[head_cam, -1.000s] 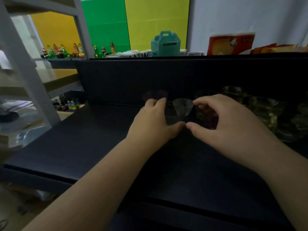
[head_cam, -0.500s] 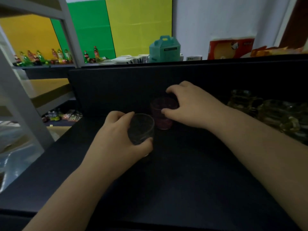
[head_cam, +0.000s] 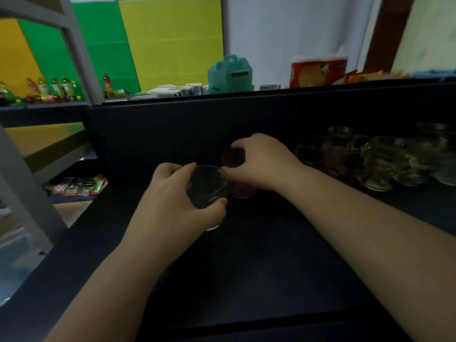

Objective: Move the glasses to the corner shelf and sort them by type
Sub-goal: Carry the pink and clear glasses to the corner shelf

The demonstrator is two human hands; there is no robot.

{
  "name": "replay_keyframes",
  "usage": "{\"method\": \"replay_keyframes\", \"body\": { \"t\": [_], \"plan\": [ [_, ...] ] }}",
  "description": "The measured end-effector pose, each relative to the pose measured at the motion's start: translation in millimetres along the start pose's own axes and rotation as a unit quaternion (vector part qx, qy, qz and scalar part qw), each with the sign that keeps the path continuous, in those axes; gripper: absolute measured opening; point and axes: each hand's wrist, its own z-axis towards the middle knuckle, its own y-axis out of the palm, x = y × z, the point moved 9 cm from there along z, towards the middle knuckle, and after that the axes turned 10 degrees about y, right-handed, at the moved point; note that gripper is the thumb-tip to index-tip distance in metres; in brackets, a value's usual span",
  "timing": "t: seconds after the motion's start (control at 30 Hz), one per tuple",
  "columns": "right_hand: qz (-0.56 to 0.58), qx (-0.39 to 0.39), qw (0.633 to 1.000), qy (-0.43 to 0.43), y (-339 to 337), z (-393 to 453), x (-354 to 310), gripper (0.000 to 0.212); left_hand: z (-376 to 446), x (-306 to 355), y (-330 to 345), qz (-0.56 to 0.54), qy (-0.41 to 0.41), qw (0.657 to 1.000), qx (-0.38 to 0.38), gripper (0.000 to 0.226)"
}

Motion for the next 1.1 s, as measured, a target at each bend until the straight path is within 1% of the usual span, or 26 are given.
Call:
{"method": "replay_keyframes", "body": {
  "t": [0.1,0.23,0.4,0.47,0.53,0.67,0.8,0.97,1.1],
  "plan": [
    [0.019,0.085,0.996,-0.002,-35.2,-29.2,13.4,0.076,1.2,7.4,-9.0,-0.012,0.029,0.999,0.012,0.099],
    [0.008,0.132,0.991,0.017,-76.0,-76.0,41.8,0.066,1.2,39.0,-4.8,-0.041,0.089,0.995,0.006,0.097],
    [0.039,0.187,0.978,0.078,-122.6,-145.7,102.3,0.058,-1.6,102.7,28.3,-0.085,0.155,0.984,-0.034,0.098],
    [0.051,0.199,0.973,0.11,-136.6,-170.6,134.4,0.051,-2.0,133.8,44.5,-0.099,0.177,0.978,-0.046,0.097],
    [0.051,0.208,0.967,0.141,-150.0,-195.4,169.4,0.049,-2.8,167.4,62.7,-0.118,0.2,0.971,-0.056,0.098],
    [0.028,0.233,0.952,0.198,-182.2,-248.9,245.0,0.059,-8.8,246.4,106.3,-0.153,0.239,0.956,-0.079,0.097],
    [-0.02,0.261,0.933,0.246,-218.5,-304.1,315.9,0.071,-20.9,335.3,155.2,-0.19,0.278,0.936,-0.106,0.096],
    [-0.028,0.271,0.917,0.292,-263.3,-355.9,404.8,0.061,-38.9,433.2,211.4,-0.226,0.299,0.917,-0.135,0.097],
    [-0.043,0.291,0.905,0.306,-291.7,-384.6,463.6,0.068,-43.7,495.4,246.1,-0.238,0.301,0.913,-0.141,0.098]
  ]
}}
